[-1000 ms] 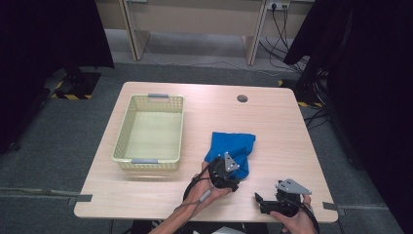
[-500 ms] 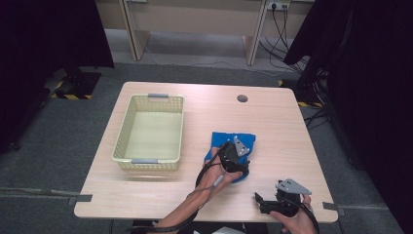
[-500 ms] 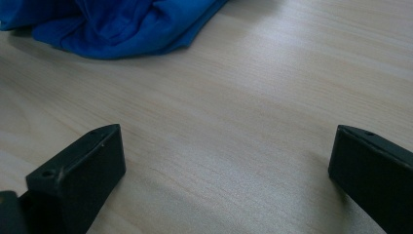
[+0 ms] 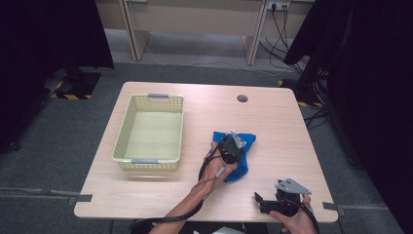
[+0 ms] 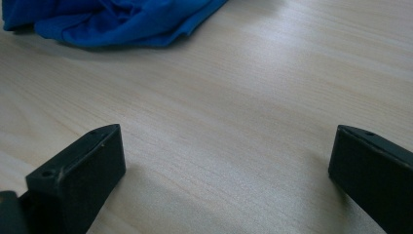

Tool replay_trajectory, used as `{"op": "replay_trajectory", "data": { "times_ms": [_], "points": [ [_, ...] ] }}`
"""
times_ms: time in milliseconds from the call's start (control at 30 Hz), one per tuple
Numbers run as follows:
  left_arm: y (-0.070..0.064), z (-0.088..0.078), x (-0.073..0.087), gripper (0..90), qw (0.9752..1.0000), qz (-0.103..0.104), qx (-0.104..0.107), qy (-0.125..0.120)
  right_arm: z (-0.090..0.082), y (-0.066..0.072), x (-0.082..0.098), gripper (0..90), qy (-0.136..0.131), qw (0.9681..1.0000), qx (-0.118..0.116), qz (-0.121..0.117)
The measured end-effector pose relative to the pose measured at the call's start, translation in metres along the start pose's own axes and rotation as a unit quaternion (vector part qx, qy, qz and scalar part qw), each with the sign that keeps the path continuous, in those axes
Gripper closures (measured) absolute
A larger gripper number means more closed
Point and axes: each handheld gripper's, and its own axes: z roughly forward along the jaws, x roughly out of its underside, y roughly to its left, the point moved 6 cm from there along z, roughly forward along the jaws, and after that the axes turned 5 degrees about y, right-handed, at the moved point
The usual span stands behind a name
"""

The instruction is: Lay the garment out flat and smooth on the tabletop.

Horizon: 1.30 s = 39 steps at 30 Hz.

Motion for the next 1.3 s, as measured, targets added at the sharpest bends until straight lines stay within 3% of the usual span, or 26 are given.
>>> {"op": "replay_trajectory", "data": {
  "times_ms": [300, 400, 633, 833, 1133, 1200, 1300],
  "points": [
    [0.004, -0.028, -0.009, 80.7, 0.9984, -0.02, 0.033, -0.041, 0.0, 0.0, 0.0, 0.3, -0.001, 1.0, 0.001, -0.001],
    [0.011, -0.037, -0.01, 82.2, 0.9984, -0.016, 0.029, -0.046, 0.0, 0.0, 0.0, 0.3, -0.001, 1.0, 0.001, -0.001],
    [0.031, -0.056, -0.008, 81.7, 0.9971, -0.033, 0.019, -0.066, 0.0, 0.0, 0.0, 0.3, 0.0, 1.0, 0.0, 0.001],
    [0.048, -0.052, 0.006, 79.3, 0.9972, -0.051, 0.004, -0.056, 0.0, 0.0, 0.0, 0.3, 0.0, 1.0, 0.001, 0.001],
    [0.056, -0.018, 0.041, 74.5, 0.9979, -0.063, 0.002, 0.011, 0.0, 0.0, -0.001, 0.3, 0.003, 1.0, 0.001, 0.001],
    [0.056, -0.015, 0.044, 74.6, 0.9974, -0.072, 0.007, 0.004, 0.001, -0.001, -0.001, 0.3, 0.004, 1.0, 0.0, 0.001],
    [0.053, -0.016, 0.043, 74.7, 0.9981, -0.061, -0.003, 0.004, 0.002, 0.0, -0.004, 0.4, 0.014, 0.9999, -0.001, -0.001]
  ]
}}
